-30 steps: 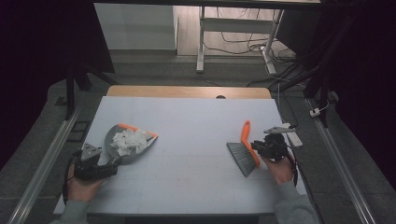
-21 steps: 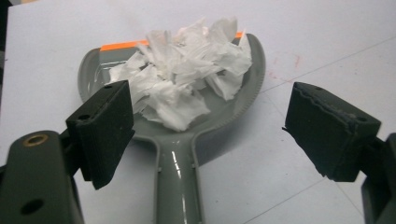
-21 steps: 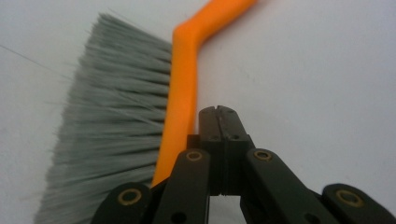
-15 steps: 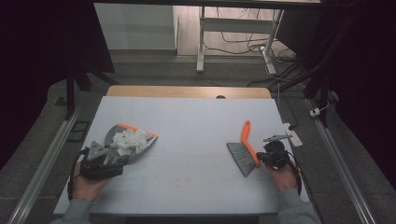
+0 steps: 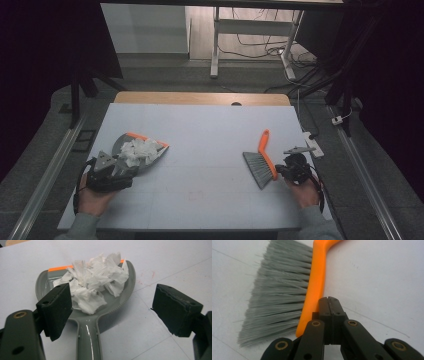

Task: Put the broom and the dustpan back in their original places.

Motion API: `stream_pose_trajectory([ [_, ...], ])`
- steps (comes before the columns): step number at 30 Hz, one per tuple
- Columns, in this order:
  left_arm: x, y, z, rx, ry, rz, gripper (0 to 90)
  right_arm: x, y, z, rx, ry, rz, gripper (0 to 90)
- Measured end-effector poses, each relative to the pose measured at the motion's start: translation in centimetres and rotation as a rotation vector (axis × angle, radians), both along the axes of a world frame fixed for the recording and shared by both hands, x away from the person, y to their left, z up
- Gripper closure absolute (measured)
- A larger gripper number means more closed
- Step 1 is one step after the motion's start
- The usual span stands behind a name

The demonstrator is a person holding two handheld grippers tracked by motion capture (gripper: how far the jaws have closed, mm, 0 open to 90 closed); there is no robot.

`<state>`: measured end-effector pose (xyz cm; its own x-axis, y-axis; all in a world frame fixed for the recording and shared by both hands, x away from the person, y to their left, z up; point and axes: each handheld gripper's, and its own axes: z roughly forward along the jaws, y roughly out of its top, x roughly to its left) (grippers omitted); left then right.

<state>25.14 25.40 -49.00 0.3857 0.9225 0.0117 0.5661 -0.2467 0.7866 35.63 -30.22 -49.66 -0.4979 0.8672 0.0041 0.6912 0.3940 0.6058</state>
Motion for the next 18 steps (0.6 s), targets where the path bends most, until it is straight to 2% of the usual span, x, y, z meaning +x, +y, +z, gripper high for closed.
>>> stream_pose_trajectory([
  [6, -0.1, -0.4, -0.1, -0.005, 0.011, -0.044, 17.7, -1.6, -0.2, 1.1, 0.039, -0.09, 0.04, 90.0],
  [10, -0.2, -0.7, -0.4, -0.001, 0.026, -0.09, 17.7, -2.8, -0.3, 1.4, 0.074, -0.136, 0.098, 89.9],
  [12, -0.3, -0.8, -0.6, 0.0, 0.031, -0.106, 17.7, -3.4, -0.3, 1.4, 0.078, -0.159, 0.115, 79.1],
  [18, -0.5, -0.7, -1.0, 0.005, 0.049, -0.139, 17.7, -4.9, -0.9, 1.5, 0.128, -0.178, 0.167, 59.8],
])
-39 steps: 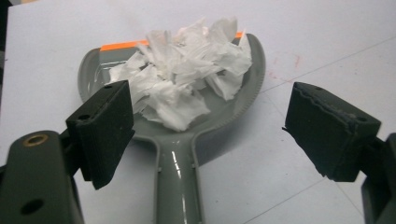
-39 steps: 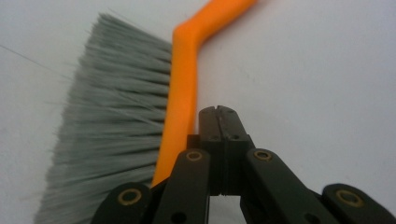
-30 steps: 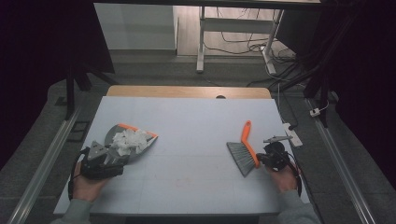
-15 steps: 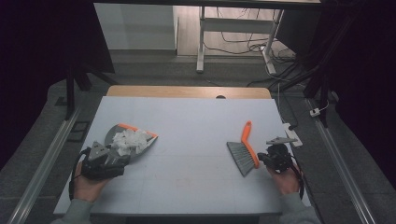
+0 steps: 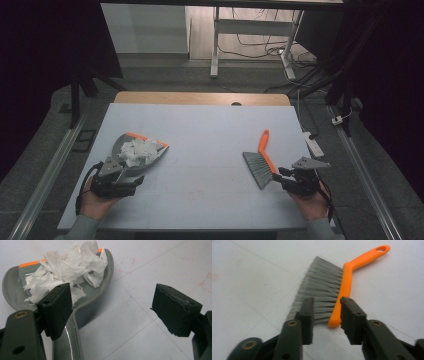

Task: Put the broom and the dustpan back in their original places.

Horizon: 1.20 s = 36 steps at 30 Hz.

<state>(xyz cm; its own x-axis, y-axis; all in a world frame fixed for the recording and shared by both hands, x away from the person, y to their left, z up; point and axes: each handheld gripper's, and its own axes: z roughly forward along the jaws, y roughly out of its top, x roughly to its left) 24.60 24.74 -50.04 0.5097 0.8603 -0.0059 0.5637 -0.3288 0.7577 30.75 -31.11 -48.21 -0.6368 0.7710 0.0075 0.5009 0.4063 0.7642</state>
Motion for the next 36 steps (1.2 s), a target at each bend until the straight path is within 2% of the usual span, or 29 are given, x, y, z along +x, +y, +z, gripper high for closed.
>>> stream_pose_trajectory([
  [2, -0.2, 0.1, -0.1, -0.004, 0.005, -0.01, 17.7, -0.5, -0.2, -0.2, -0.003, -0.011, 0.013, 54.1],
  [6, -0.5, 0.4, -0.4, -0.007, 0.009, -0.019, 17.7, -1.1, -0.5, -0.6, -0.011, -0.026, 0.039, 50.3],
  [12, -1.0, 0.6, -0.7, 0.002, 0.013, -0.022, 17.8, -1.3, -0.9, -0.8, 0.002, -0.033, 0.063, 49.6],
  [19, -0.8, 0.6, -0.7, 0.006, 0.007, -0.021, 18.3, -1.2, -0.8, -0.9, 0.006, -0.043, 0.077, 49.6],
  [36, -0.8, 0.6, -0.6, 0.006, 0.009, -0.014, 18.4, -1.2, -0.5, -0.8, 0.001, -0.071, 0.086, 49.8],
])
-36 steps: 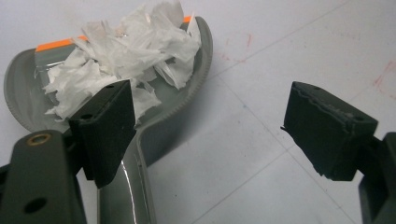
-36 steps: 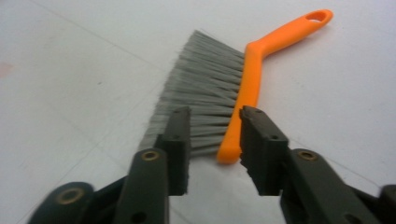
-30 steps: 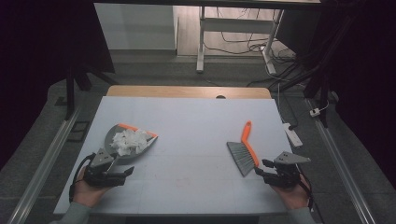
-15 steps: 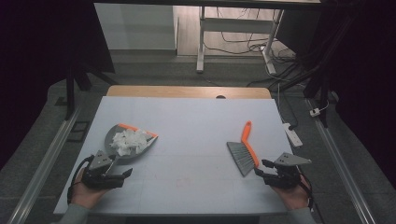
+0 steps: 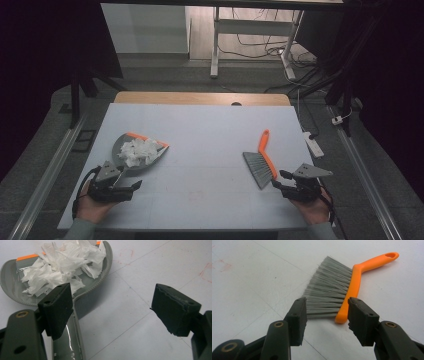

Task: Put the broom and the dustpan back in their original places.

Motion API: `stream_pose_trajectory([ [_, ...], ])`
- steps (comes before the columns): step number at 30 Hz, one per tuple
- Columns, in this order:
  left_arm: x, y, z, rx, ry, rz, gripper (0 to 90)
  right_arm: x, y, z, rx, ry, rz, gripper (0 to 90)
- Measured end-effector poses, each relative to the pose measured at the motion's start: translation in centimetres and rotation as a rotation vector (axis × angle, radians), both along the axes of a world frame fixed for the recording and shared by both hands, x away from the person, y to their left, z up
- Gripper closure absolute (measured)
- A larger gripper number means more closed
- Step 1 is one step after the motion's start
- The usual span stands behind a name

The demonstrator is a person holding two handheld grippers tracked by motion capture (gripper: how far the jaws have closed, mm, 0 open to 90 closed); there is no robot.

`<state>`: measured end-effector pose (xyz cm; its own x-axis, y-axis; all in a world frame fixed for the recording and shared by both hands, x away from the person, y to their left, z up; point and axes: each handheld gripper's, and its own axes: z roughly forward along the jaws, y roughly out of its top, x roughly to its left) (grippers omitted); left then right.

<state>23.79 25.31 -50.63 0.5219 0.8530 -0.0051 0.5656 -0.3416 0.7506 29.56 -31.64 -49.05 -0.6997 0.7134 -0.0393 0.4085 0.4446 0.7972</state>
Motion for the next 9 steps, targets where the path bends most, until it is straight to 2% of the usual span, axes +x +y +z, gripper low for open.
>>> stream_pose_trajectory([
  [9, 0.03, 0.11, 0.0, 0.0, -0.001, 0.008, 18.4, -0.07, 0.1, 0.1, 0.002, -0.009, 0.012, 49.9],
])
